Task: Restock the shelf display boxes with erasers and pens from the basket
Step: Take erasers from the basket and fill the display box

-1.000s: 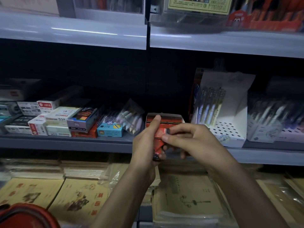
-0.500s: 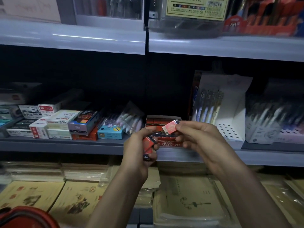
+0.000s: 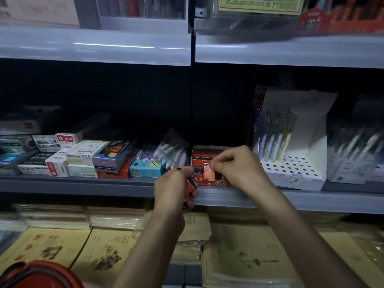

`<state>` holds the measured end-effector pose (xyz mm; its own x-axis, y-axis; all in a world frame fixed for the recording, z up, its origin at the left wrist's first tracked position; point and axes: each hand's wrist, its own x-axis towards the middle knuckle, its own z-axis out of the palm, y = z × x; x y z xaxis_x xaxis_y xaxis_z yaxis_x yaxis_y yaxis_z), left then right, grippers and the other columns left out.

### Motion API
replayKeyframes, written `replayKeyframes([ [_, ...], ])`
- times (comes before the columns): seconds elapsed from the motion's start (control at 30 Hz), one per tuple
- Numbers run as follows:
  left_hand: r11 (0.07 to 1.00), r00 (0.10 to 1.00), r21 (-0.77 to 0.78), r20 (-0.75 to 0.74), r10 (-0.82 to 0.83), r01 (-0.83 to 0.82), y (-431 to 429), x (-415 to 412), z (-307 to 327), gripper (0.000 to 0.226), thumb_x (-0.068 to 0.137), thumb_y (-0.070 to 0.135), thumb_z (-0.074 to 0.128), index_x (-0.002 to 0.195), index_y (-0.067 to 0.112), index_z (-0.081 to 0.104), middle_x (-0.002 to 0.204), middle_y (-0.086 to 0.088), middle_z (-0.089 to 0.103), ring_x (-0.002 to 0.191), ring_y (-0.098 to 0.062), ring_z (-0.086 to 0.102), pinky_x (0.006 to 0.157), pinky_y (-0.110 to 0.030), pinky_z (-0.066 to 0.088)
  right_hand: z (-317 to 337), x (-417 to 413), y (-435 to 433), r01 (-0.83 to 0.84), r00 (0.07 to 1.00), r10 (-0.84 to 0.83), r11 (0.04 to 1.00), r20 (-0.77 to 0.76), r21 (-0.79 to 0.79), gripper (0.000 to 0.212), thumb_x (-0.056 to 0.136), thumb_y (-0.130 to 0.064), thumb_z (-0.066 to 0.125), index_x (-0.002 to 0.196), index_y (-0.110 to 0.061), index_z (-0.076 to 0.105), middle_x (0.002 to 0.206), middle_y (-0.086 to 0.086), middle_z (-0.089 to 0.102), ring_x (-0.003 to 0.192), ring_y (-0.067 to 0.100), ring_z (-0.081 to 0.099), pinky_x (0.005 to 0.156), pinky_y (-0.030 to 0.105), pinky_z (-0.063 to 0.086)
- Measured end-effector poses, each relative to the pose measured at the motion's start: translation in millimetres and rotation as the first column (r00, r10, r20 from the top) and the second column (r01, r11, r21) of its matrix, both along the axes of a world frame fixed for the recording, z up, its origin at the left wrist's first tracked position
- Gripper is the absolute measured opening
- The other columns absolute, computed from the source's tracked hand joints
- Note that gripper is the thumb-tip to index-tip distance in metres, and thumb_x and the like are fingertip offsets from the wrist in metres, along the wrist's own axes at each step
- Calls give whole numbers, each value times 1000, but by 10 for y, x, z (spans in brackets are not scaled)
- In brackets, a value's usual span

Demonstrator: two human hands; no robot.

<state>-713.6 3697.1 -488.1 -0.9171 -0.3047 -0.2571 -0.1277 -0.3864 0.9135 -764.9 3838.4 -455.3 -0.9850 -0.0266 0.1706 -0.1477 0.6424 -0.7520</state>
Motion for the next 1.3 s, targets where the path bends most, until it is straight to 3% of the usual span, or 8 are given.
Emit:
replayKeyframes([
  [0.1, 1000, 1000, 25, 7, -2, 2, 5, -13, 3, 19, 94, 16, 68, 111, 8, 69, 82, -13, 62, 51, -14, 52, 39, -21, 34, 19, -29, -28, 9, 1000, -10, 996, 16, 93, 10, 90, -27, 76, 84, -30, 83, 87, -13, 76, 86, 6, 68, 76, 31, 58],
  [0.2, 999, 1000, 46, 11, 1, -1, 13, -20, 1, 19, 94, 14, 65, 111, 9, 70, 80, -12, 61, 51, -15, 51, 39, -21, 33, 34, -46, -82, 45, 998, -50, 977, 21, 211, 15, 91, -25, 72, 82, -27, 84, 82, -9, 77, 81, 14, 70, 78, 36, 61],
  [0.63, 997, 1000, 80, 11, -2, 2, 65, 14, -5, 20, 97, 11, 57, 110, 13, 73, 75, -9, 62, 48, -12, 53, 38, -21, 34, 30, -82, -303, 99, 987, -131, 951, 91, 291, 17, 81, -34, 86, 84, -20, 76, 84, -3, 74, 82, 19, 70, 72, 33, 55],
  [0.8, 991, 999, 132, 46, -1, -5, 21, 11, 16, 22, 92, 16, 67, 112, 8, 71, 69, -7, 63, 45, -12, 52, 34, -19, 33, -2, -75, -254, 106, 988, -127, 971, 84, 214, 19, 93, -26, 66, 78, -21, 76, 82, -4, 76, 80, 16, 71, 75, 34, 60],
  [0.93, 992, 998, 122, 59, -32, 24, 23, 44, 44, 30, 92, 23, 70, 116, 6, 67, 80, -13, 65, 48, -14, 54, 36, -19, 35, -15, -32, -236, 65, 993, -78, 988, 89, 142, 21, 92, -20, 68, 73, -26, 75, 86, -8, 76, 88, 13, 71, 84, 37, 60],
  [1.1, 978, 998, 201, 6, -64, 61, -9, 98, 99, 46, 100, 50, 53, 103, 9, 72, 65, -7, 62, 49, -13, 51, 36, -17, 31, 129, 90, -94, -1, 999, -1, 1000, 54, 24, 15, 93, -22, 72, 80, -27, 77, 87, -12, 73, 91, 11, 69, 83, 32, 58],
  [1.2, 948, 994, 302, -74, -79, 98, 5, 121, 151, 54, 105, 46, 38, 102, 3, 70, 62, -8, 57, 48, -14, 48, 37, -17, 26, 299, 252, -10, -78, 996, 82, 989, 29, -127, 9, 92, -28, 74, 86, -28, 79, 88, -11, 74, 90, 12, 69, 79, 32, 58],
  [1.3, 914, 987, 378, -115, -111, 146, 26, 129, 186, 44, 102, 34, 39, 88, 4, 66, 61, -7, 55, 48, -15, 46, 34, -15, 24, 442, 437, 39, -198, 976, 211, 959, 44, -203, 6, 89, -33, 77, 87, -28, 81, 87, -11, 76, 86, 7, 70, 74, 24, 54],
])
